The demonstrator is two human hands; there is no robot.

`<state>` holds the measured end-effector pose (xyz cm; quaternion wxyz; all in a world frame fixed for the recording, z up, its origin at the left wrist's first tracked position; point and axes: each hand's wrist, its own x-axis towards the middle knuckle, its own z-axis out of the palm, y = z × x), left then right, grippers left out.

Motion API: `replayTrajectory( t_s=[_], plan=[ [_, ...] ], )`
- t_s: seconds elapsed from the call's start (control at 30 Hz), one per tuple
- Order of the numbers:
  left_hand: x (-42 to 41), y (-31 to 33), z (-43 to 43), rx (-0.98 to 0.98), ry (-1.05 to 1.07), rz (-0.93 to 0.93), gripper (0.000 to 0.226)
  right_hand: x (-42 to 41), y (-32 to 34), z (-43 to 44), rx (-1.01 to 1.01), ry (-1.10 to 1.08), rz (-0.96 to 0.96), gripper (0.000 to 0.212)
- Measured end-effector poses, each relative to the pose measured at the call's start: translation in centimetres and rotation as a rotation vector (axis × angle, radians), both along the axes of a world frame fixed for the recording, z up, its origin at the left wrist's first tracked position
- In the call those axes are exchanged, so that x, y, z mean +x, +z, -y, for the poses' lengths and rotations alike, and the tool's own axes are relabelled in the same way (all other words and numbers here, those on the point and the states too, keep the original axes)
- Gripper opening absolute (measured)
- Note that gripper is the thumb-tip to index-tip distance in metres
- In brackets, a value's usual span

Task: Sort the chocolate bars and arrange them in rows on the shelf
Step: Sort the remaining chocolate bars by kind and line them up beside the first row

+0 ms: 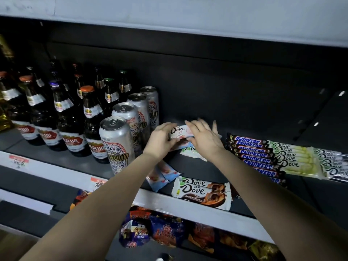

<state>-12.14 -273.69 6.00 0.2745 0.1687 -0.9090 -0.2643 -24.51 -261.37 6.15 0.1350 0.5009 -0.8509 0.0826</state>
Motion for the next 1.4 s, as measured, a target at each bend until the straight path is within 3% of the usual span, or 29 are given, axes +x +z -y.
replayTrajectory(
  t_s=[0.17, 0.63, 0.77, 0.97, 1.4],
  plan=[
    [-2.3, 0.7, -2.2, -0.137, -0.056, -0.021, 0.047, -1.2, 1.3, -3.7, -0.024, -0.031, -0.085, 0.06],
    [-12.7, 1.5, -18.3, -0.184, -0.304, -0.029, 0.05, -6.5, 1.9, -22.9, -0.12, -0.249, -0.154, 0.051],
    [-15.2, 1.6, -23.3, -0.199, -0.328, -0.051, 0.034, -8.9, 1.3, -28.2, -0.106, -0.283, -0.242, 0.047],
    [-18.7, 1.5, -31.1, -0.13, -0.396, -0.074, 0.027, -10.6, 0.0, -36.4, -0.119, -0.402, -0.138, 0.049],
    [-23.0, -2.8, -45.1, -0.257, -0.579, 0.075, 0.036, -13.7, -3.1, -51.7, 0.042, -0.507, -0.072, 0.052]
  ],
)
